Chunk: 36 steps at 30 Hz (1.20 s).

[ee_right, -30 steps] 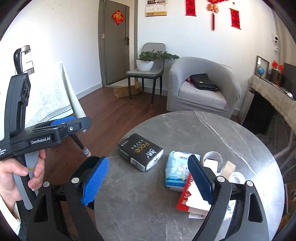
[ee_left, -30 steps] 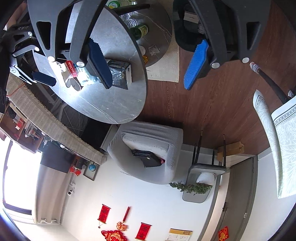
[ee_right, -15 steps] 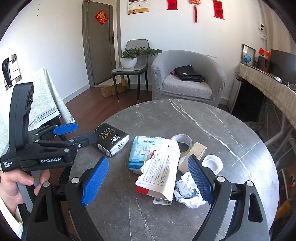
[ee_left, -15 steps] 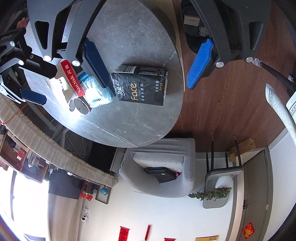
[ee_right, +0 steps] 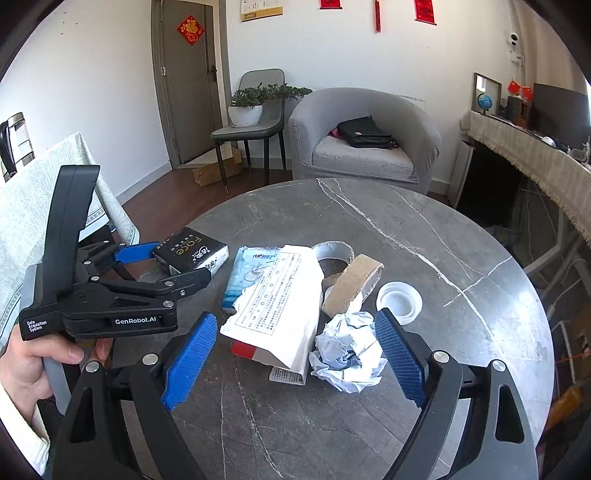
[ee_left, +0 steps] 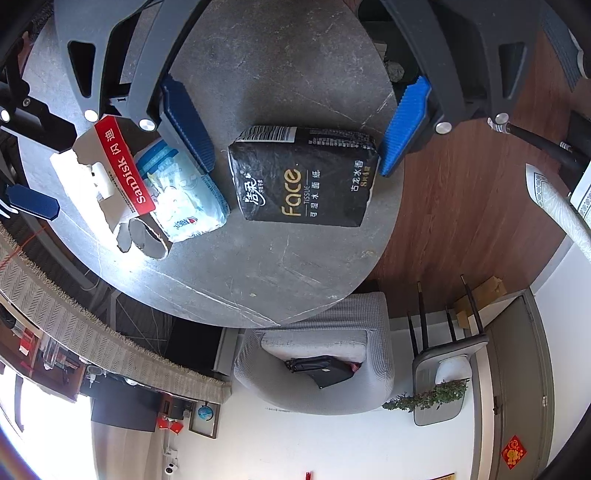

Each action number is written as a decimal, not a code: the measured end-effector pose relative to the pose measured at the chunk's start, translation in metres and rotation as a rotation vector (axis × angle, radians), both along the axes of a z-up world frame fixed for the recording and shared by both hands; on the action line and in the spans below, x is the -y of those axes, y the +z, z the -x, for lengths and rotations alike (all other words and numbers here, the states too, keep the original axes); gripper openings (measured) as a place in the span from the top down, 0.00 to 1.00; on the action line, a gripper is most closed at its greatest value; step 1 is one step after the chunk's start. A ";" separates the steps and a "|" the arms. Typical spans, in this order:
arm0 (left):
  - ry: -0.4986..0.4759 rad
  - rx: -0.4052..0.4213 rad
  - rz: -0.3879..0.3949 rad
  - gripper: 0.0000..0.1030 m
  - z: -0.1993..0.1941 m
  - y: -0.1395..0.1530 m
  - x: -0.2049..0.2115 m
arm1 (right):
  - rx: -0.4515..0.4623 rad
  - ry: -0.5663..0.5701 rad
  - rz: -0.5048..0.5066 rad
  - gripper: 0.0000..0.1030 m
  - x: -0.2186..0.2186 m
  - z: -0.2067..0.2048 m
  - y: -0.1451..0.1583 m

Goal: Collect trash
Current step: 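Grasp the black Face tissue pack with the left tool while the right tool grasps the white box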

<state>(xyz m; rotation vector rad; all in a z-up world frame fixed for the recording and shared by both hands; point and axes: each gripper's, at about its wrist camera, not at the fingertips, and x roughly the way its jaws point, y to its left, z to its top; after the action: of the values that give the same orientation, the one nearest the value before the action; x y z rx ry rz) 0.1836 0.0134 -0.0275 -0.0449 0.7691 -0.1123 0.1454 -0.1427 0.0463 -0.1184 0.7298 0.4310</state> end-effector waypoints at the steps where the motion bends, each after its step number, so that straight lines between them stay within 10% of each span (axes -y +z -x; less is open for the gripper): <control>1: 0.001 -0.007 0.002 0.12 -0.001 -0.001 -0.001 | 0.003 -0.002 0.000 0.14 0.000 0.000 0.000; 11: 0.024 -0.003 0.043 0.29 -0.002 0.000 -0.006 | 0.028 0.008 0.027 0.19 -0.018 0.003 -0.001; 36: 0.035 0.039 0.137 0.29 0.013 0.017 -0.029 | -0.033 -0.076 0.027 0.51 -0.027 -0.025 -0.016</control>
<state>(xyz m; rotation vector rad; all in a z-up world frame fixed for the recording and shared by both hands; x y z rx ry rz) 0.1707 0.0427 -0.0106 -0.1857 0.7205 -0.1325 0.1704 -0.1157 0.0308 -0.1086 0.7702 0.3516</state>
